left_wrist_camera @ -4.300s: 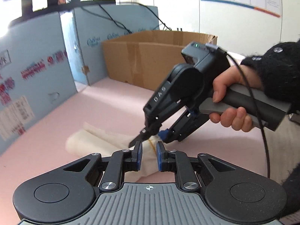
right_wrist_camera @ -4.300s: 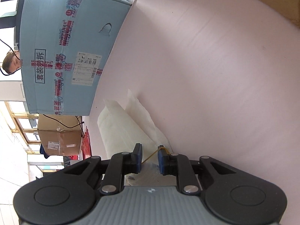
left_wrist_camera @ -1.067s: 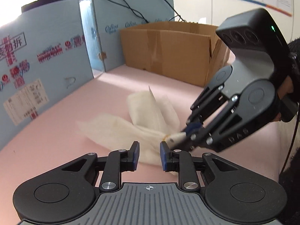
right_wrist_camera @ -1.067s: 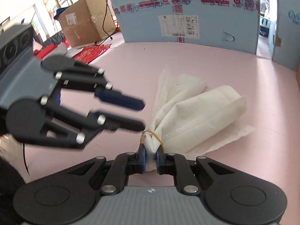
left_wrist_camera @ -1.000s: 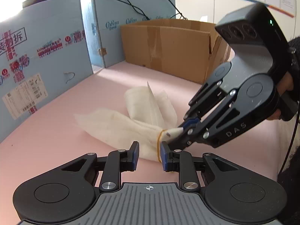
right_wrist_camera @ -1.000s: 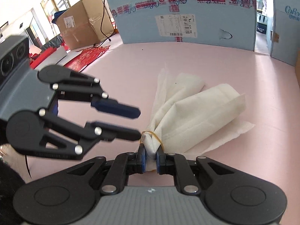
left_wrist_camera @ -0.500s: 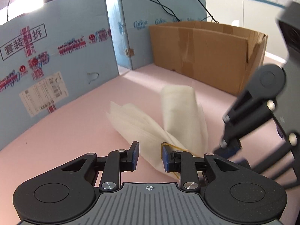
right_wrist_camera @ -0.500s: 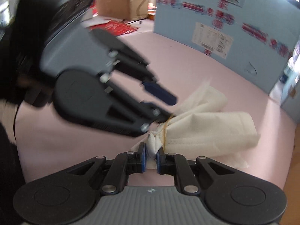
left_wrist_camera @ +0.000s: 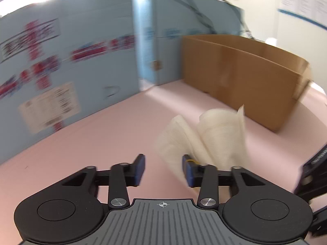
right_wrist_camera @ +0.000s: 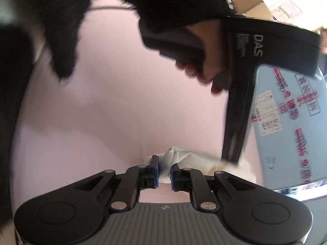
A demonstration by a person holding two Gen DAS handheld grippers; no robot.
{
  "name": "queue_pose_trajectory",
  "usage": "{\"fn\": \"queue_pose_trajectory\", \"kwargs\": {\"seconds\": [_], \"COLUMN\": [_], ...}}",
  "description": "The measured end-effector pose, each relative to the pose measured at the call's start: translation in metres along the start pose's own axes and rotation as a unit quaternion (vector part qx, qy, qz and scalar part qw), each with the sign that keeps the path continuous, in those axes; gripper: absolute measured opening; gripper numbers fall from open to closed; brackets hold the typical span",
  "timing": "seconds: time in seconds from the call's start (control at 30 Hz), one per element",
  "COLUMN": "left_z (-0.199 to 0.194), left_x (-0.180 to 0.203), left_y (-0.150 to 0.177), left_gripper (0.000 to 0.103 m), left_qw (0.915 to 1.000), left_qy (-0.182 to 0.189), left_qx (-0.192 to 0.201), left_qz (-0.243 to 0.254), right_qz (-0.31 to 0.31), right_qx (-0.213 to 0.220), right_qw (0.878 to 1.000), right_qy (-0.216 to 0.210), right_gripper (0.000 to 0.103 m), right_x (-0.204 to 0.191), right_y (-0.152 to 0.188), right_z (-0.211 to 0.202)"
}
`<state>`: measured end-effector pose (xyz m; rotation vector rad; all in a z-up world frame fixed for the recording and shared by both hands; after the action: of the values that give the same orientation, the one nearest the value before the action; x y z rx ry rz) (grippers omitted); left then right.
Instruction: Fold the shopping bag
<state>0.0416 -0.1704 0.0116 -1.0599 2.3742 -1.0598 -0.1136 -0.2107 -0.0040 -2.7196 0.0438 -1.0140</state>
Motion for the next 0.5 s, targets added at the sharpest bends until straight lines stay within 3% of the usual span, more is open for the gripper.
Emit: {"fn": "queue_pose_trajectory", "kwargs": {"seconds": [0.1, 0.27, 0.33, 0.4, 0.5], "left_z": [-0.011, -0.047, -0.069, -0.092, -0.095], "left_x": [0.008, 0.008, 0.001, -0.003, 0.011], "left_y": [0.024, 0.059, 0.057, 0.036, -0.007], "left_gripper": [0.048, 0.048, 0.048, 0.047, 0.046], "left_qw": [0.9984, 0.9953, 0.9969, 0.9989, 0.9941], "left_qy": [0.043, 0.062, 0.056, 0.043, 0.058], "left_qx": [-0.034, -0.071, -0.054, 0.007, 0.085], "left_qz": [0.014, 0.018, 0.012, -0.016, -0.036], "right_qz": [-0.015, -0.06, -0.079, -0.102, -0.153], "right_qx": [-0.021, -0.037, -0.043, -0.049, -0.052], "right_qw": [1.0, 0.997, 0.996, 0.994, 0.987], "right_qy": [0.012, -0.006, -0.004, -0.001, 0.012], "right_gripper": [0.011, 0.012, 0.012, 0.012, 0.013], "right_x": [0.009, 0.001, 0.0, -0.001, -0.012], "right_y": [0.009, 0.005, 0.002, -0.001, -0.004], "right_z": [0.003, 0.016, 0.02, 0.023, 0.029]}}
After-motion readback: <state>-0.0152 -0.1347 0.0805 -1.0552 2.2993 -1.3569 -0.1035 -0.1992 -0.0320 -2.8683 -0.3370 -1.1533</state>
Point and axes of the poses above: each gripper's, at about its wrist camera, not at the fingertips, and z roughly the way its jaws point, x to its right, y to its underside, the point moved 6 cm from there along z, roughly the way its jaws point, and after that the axes turned 1 degree about y, right-handed, at the moved point
